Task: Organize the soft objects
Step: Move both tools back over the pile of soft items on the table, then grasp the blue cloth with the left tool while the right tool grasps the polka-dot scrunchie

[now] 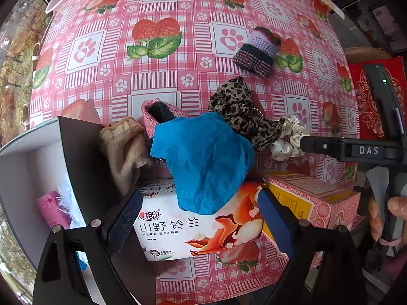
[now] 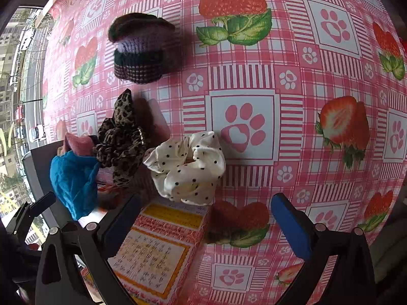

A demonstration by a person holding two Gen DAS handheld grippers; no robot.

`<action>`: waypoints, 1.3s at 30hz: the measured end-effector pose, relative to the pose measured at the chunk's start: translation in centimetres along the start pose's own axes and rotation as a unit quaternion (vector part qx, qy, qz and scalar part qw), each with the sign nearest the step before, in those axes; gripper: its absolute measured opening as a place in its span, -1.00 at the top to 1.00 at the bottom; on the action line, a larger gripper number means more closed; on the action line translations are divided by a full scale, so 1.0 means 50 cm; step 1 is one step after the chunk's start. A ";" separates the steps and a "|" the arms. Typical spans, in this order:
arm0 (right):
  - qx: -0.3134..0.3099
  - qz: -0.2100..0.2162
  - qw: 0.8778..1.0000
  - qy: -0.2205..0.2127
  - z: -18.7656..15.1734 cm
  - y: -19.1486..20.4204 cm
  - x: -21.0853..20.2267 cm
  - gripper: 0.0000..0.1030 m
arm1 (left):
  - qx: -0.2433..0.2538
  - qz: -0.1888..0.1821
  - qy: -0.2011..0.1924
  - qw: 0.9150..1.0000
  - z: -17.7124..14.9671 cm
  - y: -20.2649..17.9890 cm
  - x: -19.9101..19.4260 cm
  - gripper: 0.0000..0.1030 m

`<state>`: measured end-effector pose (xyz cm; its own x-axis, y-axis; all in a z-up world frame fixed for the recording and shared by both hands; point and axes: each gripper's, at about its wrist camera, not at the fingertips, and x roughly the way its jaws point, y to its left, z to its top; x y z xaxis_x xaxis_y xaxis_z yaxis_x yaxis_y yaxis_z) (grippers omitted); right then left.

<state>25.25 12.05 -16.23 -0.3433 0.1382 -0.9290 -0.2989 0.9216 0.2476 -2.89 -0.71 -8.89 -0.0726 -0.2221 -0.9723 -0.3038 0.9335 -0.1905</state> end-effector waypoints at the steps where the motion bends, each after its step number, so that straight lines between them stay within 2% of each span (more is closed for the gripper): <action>1: -0.004 -0.004 1.000 0.000 0.005 -0.001 0.011 -1.00 | -0.002 0.005 0.008 1.000 0.005 -0.001 0.009 -0.71; 2: -0.008 -0.010 1.000 0.001 0.009 0.000 0.022 -1.00 | -0.004 0.010 0.017 1.000 0.012 -0.003 0.020 -0.67; 4: -0.021 -0.034 0.999 -0.001 0.013 -0.001 0.041 -1.00 | -0.006 0.020 0.039 0.999 0.023 -0.006 0.043 -0.43; 5: -0.028 -0.054 0.998 -0.006 0.015 -0.002 0.047 -1.00 | -0.005 0.026 0.048 0.998 0.028 -0.007 0.054 -0.37; 7: -0.040 -0.108 0.993 -0.025 0.016 -0.013 0.048 -1.00 | 0.005 0.043 0.067 0.997 0.037 -0.014 0.076 -0.10; 8: -0.042 -0.123 0.991 -0.033 0.017 -0.022 0.047 -1.00 | 0.010 0.043 0.066 0.997 0.042 -0.018 0.078 -0.05; 9: -0.040 -0.130 0.990 -0.039 0.019 -0.037 0.044 -1.00 | 0.016 0.052 0.065 0.996 0.046 -0.023 0.077 0.22; 10: -0.033 -0.135 0.989 -0.044 0.021 -0.055 0.039 -1.00 | 0.024 0.062 0.059 0.996 0.051 -0.029 0.073 0.33; 14: 0.009 -0.145 0.987 -0.063 0.033 -0.146 0.010 -1.00 | 0.029 0.063 0.017 0.997 0.092 -0.036 0.045 0.33; 18: 0.057 -0.155 0.983 -0.077 0.033 -0.242 -0.027 -1.00 | -0.010 0.060 -0.030 0.998 0.166 -0.012 0.007 0.33; 20: 0.083 -0.142 0.982 -0.091 0.025 -0.283 -0.049 -1.00 | -0.031 0.064 -0.055 0.996 0.199 0.006 -0.027 0.32; 23: 0.110 -0.092 0.983 -0.114 0.003 -0.321 -0.080 -1.00 | -0.041 0.043 -0.082 0.995 0.222 0.027 -0.082 0.02; 24: 0.114 -0.073 0.983 -0.120 -0.008 -0.338 -0.084 -1.00 | -0.037 0.045 -0.089 0.994 0.225 0.030 -0.095 -0.19; 25: 0.118 -0.058 0.984 -0.123 -0.007 -0.339 -0.091 -1.00 | -0.032 0.052 -0.097 0.993 0.227 0.027 -0.105 -0.32; 28: 0.119 -0.023 0.984 -0.129 -0.008 -0.331 -0.097 -1.00 | -0.023 0.078 -0.100 0.992 0.230 0.030 -0.109 -0.46; 33: 0.105 0.001 0.987 -0.122 -0.016 -0.294 -0.089 -1.00 | -0.042 0.084 -0.087 0.992 0.243 0.042 -0.065 -0.46; 39: 0.073 -0.007 0.991 -0.110 -0.024 -0.233 -0.070 -1.00 | -0.066 0.143 -0.100 0.982 0.281 0.052 -0.020 -0.46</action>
<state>28.88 0.39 -15.53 -0.1320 0.1866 -0.9735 -0.1643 0.9644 0.2071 9.75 5.93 -10.32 0.0122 0.1157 -0.9932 -0.4190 0.9025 0.1000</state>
